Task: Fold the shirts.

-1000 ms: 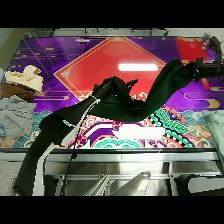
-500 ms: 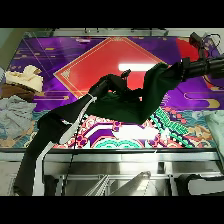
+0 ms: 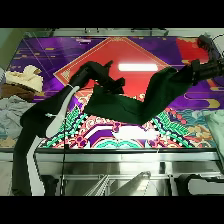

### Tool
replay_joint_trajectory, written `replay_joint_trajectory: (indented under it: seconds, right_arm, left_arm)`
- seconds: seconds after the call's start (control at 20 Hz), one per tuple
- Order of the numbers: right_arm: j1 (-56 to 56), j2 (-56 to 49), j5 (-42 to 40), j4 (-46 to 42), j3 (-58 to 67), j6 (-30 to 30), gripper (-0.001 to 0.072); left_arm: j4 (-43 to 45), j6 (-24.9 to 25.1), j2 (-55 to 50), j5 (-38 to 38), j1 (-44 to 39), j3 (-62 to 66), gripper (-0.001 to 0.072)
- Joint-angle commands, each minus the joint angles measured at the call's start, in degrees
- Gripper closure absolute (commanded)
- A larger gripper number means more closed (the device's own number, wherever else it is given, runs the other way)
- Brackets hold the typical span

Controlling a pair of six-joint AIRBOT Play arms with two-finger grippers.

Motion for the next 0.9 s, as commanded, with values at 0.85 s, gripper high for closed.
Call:
replay_joint_trajectory:
  seconds: [0.85]
  right_arm:
    - [14.91, 14.78, -8.76, -32.74, -5.53, 25.07, 0.0684]
  left_arm:
    - [19.15, 4.44, -3.98, 21.24, 7.39, 0.02, 0.0689]
